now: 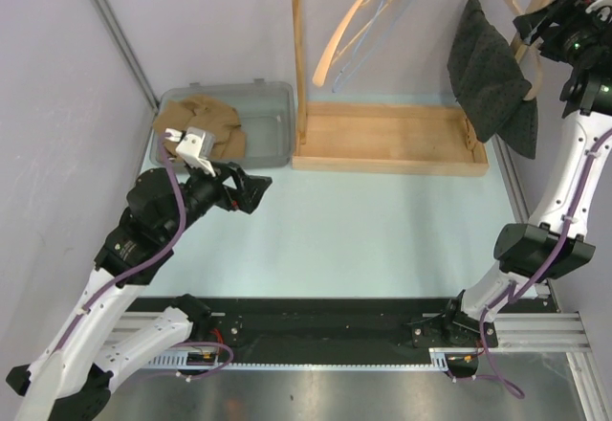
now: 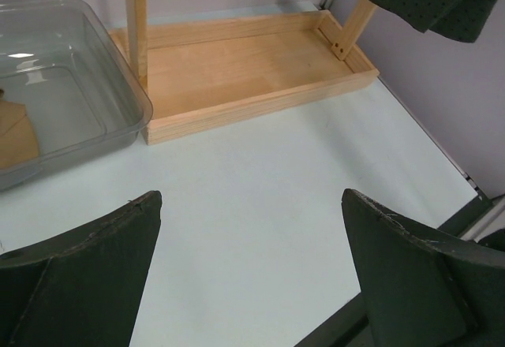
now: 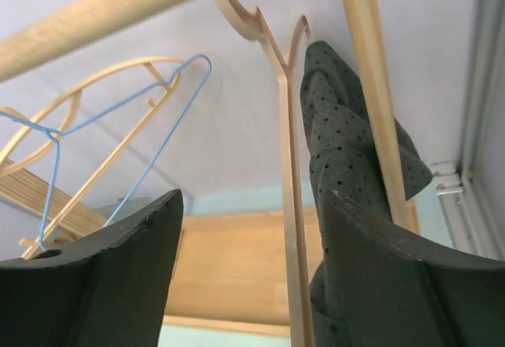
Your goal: Place the skirt on the hanger
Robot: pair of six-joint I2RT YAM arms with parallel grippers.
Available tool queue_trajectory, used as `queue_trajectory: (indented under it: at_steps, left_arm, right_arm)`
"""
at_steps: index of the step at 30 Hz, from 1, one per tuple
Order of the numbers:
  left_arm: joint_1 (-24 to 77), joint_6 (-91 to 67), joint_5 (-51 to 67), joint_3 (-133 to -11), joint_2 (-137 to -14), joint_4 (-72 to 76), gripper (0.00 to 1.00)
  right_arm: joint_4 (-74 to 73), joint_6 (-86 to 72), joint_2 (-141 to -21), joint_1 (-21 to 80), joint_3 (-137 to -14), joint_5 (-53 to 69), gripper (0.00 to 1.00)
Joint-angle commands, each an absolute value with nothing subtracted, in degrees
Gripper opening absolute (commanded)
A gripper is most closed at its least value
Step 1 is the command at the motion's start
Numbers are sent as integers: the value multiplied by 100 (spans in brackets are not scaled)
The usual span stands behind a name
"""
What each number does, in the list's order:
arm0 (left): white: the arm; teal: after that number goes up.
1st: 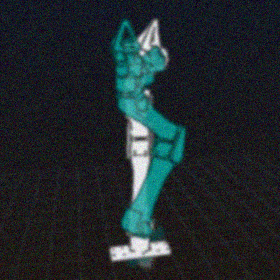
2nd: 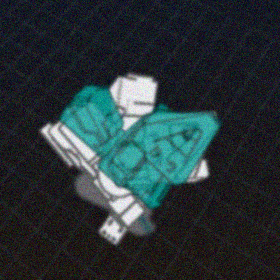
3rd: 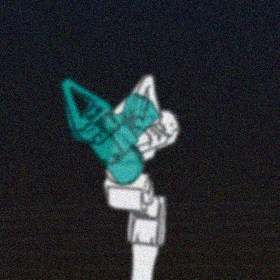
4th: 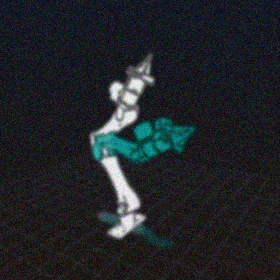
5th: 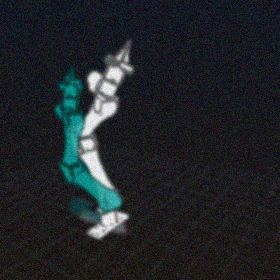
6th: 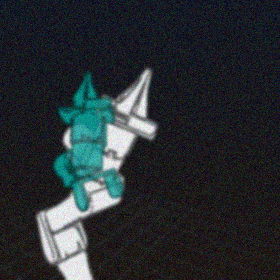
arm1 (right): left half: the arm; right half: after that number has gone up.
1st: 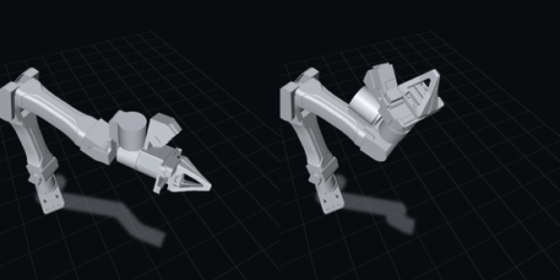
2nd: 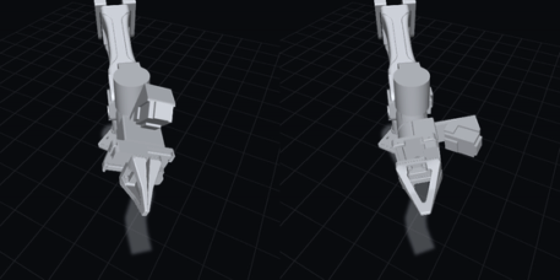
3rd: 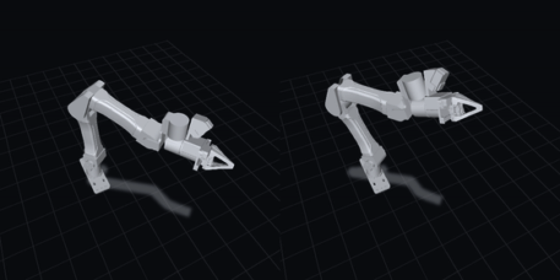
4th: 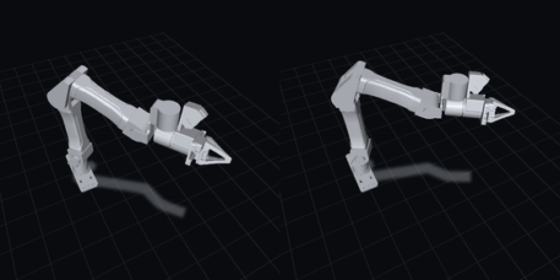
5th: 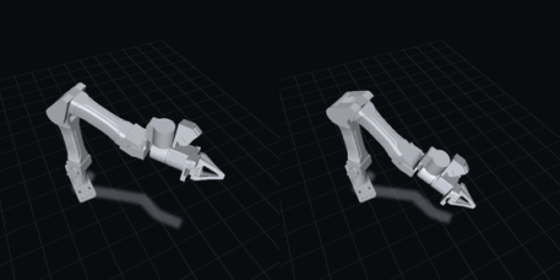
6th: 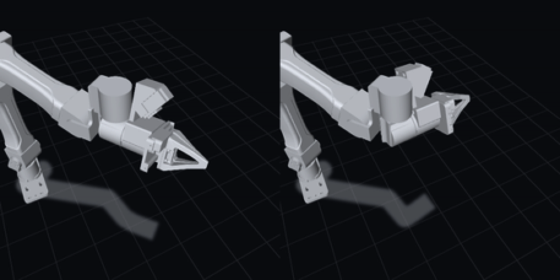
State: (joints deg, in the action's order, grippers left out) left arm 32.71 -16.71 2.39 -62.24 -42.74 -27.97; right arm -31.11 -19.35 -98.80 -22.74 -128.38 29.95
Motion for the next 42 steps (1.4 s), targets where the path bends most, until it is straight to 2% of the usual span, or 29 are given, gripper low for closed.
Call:
queue_trajectory:
  at_steps: [1, 7, 11, 18, 24, 28, 32, 42]
  left_arm:
    - [3261, -1942, -377, -6363, -4516, -2680, 100]
    - [3156, -2135, -1369, -6732, -5272, -2997, 100]
    - [2594, -2425, -1126, -6812, -5712, -2752, 100]
    - [1742, -2662, -932, -6934, -6389, -2189, 100]
    - [1153, -2847, -826, -7277, -7320, -2074, 99]
    - [748, -2743, -1116, -7541, -8084, -2127, 98]
    - [108, -2707, -1257, -7917, -9154, -2144, 97]
    - [-975, -2409, -1406, -9034, -10738, -2355, 96]
  right_arm:
    - [-2821, -1898, -9036, -2329, -12850, 2434, 79]
    - [-2865, -2101, -8072, -1996, -12306, 2971, 85]
    - [-3110, -1583, -7245, -462, -11017, 2201, 87]
    - [-3348, -1441, -6575, 1342, -9679, 1486, 86]
    - [-3410, -1450, -6504, 2670, -8790, 915, 83]
    - [-3446, -1564, -6872, 3601, -8430, 318, 80]
    - [-3103, -1591, -7101, 3954, -8113, -157, 80]
    - [-2804, -1810, -7936, 3955, -8051, -211, 79]
